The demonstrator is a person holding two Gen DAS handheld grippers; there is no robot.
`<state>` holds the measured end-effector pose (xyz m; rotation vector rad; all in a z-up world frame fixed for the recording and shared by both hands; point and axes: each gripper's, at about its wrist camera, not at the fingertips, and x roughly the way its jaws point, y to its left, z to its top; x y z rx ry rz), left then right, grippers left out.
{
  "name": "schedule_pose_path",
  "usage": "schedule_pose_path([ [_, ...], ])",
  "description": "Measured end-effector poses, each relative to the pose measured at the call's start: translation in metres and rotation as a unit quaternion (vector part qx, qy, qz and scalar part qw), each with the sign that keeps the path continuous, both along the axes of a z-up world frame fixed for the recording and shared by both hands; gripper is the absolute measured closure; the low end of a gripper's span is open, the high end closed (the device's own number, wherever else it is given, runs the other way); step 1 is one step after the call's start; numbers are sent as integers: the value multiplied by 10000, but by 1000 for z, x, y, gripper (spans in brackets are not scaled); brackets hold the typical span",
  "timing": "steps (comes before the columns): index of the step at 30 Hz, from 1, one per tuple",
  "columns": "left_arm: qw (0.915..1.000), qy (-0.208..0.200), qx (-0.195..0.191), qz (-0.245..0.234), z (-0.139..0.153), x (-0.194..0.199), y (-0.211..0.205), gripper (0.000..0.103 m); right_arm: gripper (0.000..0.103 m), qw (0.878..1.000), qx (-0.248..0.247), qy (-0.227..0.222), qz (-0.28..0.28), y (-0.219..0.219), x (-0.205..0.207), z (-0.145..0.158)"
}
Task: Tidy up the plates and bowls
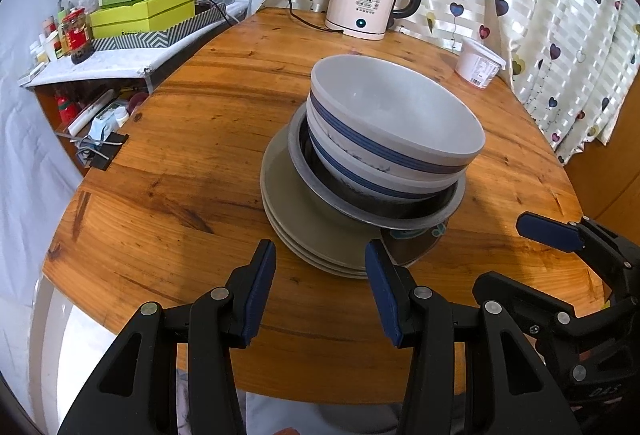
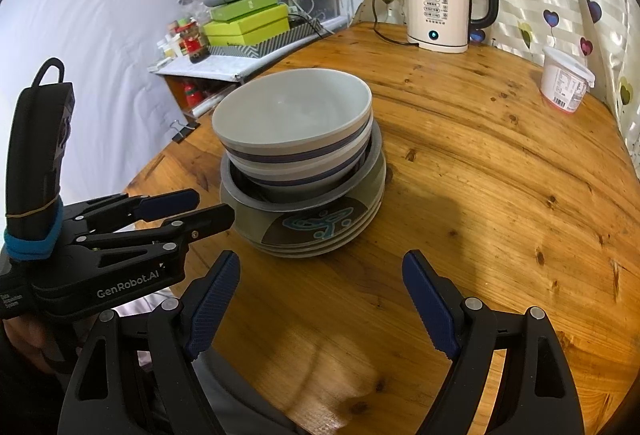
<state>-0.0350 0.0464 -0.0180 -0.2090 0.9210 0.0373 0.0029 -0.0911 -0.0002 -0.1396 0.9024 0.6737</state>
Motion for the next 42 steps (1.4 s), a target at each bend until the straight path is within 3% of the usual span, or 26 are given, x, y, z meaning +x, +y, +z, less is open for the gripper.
schedule_pose_path([
  [42, 10000, 39, -6, -9, -2, 0, -1, 55, 19, 10000, 10, 36, 0, -1, 0, -4],
])
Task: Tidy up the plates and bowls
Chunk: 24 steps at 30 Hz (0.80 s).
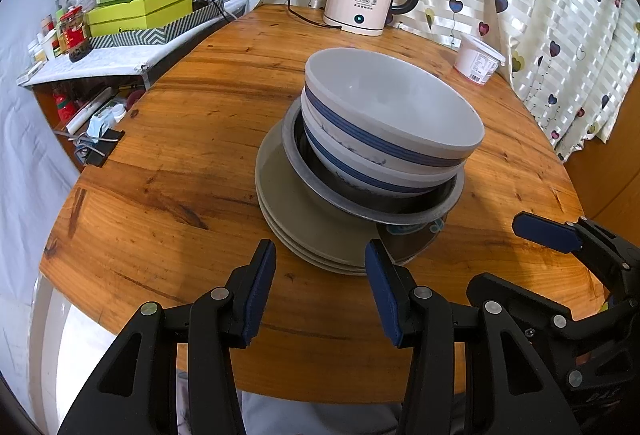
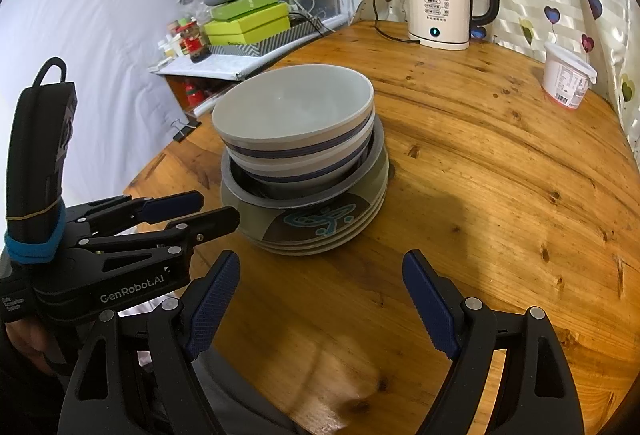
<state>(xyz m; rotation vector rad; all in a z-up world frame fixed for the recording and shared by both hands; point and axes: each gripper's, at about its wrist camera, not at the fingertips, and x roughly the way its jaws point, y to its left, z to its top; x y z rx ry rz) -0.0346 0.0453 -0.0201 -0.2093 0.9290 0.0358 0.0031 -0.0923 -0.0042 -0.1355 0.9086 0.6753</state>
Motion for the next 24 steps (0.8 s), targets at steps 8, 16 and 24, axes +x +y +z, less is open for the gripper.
schedule_pose_path([
  [8, 10000, -12, 5, -31, -3, -2, -7, 55, 19, 10000, -4, 13, 11, 2, -3, -2],
  [16, 10000, 11, -36, -45, -3, -1, -6, 55, 19, 10000, -3, 19, 13, 3, -3, -2],
  [24, 10000, 37, -33, -41, -4, -1, -6, 55, 19, 10000, -4, 22, 19, 4, -3, -3],
])
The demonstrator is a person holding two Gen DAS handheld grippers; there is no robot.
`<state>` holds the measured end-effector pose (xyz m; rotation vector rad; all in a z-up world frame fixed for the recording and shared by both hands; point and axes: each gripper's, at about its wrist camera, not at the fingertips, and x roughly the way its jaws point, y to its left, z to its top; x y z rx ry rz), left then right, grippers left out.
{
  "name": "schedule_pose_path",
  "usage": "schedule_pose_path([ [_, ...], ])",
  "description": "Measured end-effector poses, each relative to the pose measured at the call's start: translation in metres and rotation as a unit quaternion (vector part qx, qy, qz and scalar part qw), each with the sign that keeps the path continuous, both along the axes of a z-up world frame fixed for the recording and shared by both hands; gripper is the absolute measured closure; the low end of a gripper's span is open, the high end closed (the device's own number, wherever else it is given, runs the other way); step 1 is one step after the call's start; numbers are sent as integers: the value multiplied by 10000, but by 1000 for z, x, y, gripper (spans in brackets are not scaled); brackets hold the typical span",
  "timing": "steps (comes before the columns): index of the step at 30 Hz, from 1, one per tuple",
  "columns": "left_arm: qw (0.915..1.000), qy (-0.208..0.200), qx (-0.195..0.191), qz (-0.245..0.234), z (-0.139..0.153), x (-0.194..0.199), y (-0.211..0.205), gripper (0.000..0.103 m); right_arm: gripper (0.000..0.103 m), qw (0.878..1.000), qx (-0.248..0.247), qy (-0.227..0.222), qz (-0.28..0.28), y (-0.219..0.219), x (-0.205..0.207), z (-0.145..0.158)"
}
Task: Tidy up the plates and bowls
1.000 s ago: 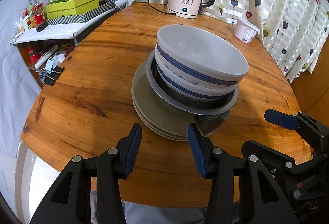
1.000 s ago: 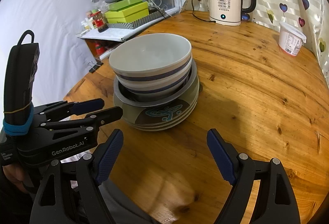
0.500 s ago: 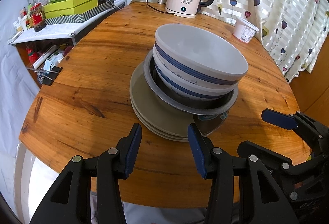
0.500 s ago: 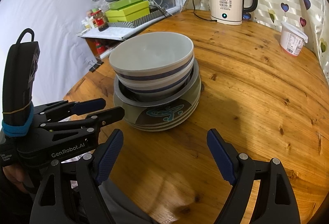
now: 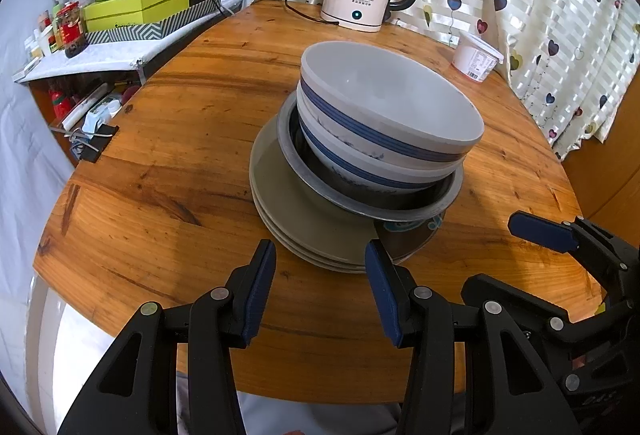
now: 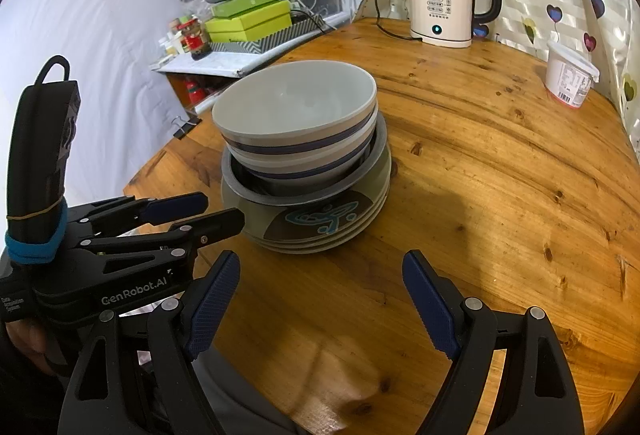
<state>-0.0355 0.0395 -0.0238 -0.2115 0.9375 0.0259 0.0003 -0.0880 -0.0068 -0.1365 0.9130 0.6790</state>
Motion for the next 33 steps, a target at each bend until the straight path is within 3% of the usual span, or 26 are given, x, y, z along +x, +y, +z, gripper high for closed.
schedule_pose_path([
  [33, 10000, -32, -11, 1, 4, 2, 0, 55, 19, 10000, 5, -41, 13, -3, 1, 4],
])
